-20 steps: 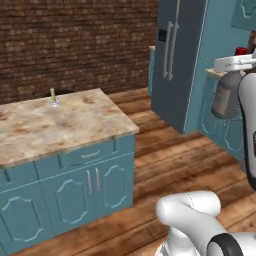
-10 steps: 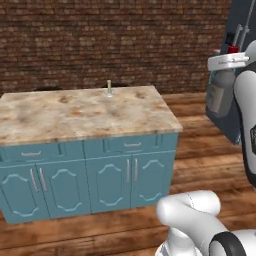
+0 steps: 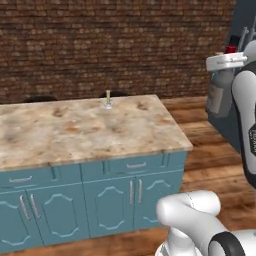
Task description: Get the candle and the liquor from the cabinet and move them to the dining counter.
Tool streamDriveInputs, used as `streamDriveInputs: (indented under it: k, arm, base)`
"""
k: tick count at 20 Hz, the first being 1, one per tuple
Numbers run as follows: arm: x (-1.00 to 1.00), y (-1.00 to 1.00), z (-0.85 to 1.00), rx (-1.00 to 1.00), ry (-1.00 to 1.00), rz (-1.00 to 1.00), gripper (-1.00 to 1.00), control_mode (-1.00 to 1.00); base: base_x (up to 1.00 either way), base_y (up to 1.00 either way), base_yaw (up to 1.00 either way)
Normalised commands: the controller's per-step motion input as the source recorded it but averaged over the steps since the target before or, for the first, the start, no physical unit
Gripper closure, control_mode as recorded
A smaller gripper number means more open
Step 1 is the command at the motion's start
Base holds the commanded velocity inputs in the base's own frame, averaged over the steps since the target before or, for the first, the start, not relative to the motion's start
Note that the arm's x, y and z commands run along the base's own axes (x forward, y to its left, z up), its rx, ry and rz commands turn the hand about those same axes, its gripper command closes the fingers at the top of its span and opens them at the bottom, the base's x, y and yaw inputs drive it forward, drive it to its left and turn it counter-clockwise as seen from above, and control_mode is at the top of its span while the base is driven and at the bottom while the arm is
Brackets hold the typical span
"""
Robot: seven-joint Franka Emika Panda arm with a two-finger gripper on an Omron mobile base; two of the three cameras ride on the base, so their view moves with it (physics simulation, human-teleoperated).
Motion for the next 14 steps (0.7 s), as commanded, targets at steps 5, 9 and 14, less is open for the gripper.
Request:
streamDriveInputs:
  k: [5,9,14]
  arm:
    - [0.0,0.0,0.0,0.0,0.0,0.0,1.0,1.0]
    - [0.0,0.0,0.0,0.0,0.0,0.0,1.0,1.0]
    - [0.0,0.0,0.0,0.0,0.0,0.0,1.0,1.0]
  base:
    - [0.88,0.2,-0.05]
    - [0.87,0.24,0.0]
    - [0.86,0.19,0.0]
